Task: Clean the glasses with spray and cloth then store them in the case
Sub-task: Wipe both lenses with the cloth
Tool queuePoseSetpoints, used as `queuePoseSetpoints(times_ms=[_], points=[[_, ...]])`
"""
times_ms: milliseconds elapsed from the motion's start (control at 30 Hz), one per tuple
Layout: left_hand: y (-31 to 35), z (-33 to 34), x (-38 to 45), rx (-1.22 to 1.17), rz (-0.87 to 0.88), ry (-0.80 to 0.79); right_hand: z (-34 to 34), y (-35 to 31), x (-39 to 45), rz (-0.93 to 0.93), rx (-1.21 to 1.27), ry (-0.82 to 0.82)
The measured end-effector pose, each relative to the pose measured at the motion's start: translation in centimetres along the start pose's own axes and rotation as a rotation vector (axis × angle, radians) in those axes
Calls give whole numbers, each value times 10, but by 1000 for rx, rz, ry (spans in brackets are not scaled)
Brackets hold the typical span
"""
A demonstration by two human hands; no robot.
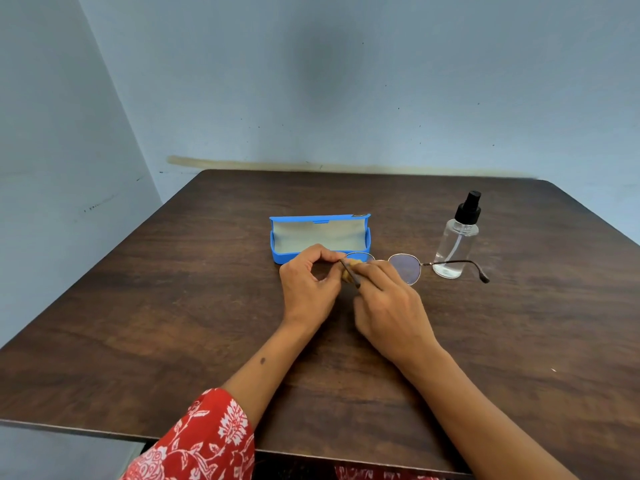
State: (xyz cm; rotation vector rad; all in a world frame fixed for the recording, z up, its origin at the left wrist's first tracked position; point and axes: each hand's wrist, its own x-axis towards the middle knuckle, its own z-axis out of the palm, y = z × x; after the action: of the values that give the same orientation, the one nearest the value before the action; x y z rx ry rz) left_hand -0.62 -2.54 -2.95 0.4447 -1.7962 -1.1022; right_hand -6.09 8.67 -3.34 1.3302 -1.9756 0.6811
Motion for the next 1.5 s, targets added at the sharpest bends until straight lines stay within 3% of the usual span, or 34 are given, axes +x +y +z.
queuePoseSetpoints(times_ms=[167,367,533,733,867,1033,1200,1367,1500], points=[[-1,2,0,8,4,-2,2,5,4,100,-92,18],[-3,0,1,-3,-7,2,1,-1,1,2,6,13],[-1,2,1,4,-9,12,2,4,4,108,-65,16],[-1,0,1,12,4,6,0,-2,3,1,-15,0],[-1,1,1,6,-4,18,1,4,5,119,-93,-5],[-2,1,2,18,1,13,0,-2,3,4,-23,4],[-2,2,1,13,4,13,3,4,5,136,-89,-21],[-3,1,2,21,4,20,0,-2,4,28,-45,-30],[-1,1,1,5,-3,12,3,3,5,129,-85,-21]])
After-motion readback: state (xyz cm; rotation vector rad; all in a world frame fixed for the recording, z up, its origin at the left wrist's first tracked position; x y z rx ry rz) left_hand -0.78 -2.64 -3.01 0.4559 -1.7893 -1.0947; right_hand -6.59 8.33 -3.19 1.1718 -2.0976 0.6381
